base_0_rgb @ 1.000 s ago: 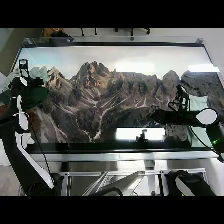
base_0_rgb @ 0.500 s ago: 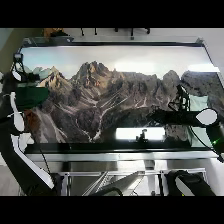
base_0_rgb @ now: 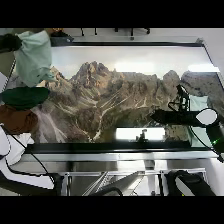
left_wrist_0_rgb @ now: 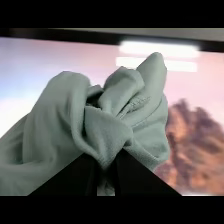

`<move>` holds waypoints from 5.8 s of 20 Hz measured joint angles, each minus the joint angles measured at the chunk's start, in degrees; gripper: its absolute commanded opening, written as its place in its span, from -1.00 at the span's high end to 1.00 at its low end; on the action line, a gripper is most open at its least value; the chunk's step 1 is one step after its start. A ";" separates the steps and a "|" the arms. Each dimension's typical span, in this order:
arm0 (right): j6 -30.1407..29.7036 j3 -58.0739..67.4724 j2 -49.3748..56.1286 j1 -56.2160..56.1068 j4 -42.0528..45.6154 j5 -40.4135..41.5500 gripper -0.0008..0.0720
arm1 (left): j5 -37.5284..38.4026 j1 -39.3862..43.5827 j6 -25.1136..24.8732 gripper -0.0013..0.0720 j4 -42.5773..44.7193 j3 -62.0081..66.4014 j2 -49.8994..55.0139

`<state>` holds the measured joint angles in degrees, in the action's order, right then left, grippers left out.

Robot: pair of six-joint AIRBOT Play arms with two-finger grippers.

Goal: Fold the shirts.

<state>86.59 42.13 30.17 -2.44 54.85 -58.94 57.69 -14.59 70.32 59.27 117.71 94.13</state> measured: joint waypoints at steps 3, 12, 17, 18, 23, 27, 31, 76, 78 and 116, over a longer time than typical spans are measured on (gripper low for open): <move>0.00 0.00 0.00 0.00 0.02 0.00 0.92 | 8.07 5.40 0.68 0.92 -8.39 -4.37 -7.23; 0.00 0.00 0.00 0.00 0.00 0.02 0.92 | 6.03 31.50 3.04 -0.85 -9.81 -32.35 -13.40; 0.00 0.00 0.00 0.00 0.00 0.02 0.92 | 9.40 34.03 6.91 -0.85 -9.40 -37.03 -11.69; 0.00 0.00 0.00 0.00 0.02 0.00 0.92 | 11.72 32.89 7.32 -0.85 -9.40 -37.75 -12.09; 0.02 0.00 0.00 0.00 0.00 0.02 0.92 | 20.70 24.17 8.85 -0.85 -6.82 -50.53 -19.45; 0.02 0.00 0.00 0.00 0.00 0.02 0.92 | 15.91 18.69 9.27 -0.85 -5.79 -69.24 -27.54; 0.02 0.00 0.00 0.00 -0.09 0.17 0.92 | 4.59 18.86 9.42 -0.85 -5.64 -81.31 -29.73; -39.93 40.76 9.84 4.52 -45.59 -0.90 0.92 | 3.37 16.76 4.81 0.92 -10.56 -18.38 -41.27; -39.93 49.68 7.41 6.38 -43.85 -0.87 0.92 | 3.50 16.68 5.11 0.92 -10.73 -8.85 -45.11; -21.07 60.26 59.58 13.66 -22.05 -26.84 0.32 | 0.42 13.11 -6.95 0.92 -11.30 -15.76 17.05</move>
<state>65.52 102.39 89.76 11.22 32.80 -85.78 58.11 -1.48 63.37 47.97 101.95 111.18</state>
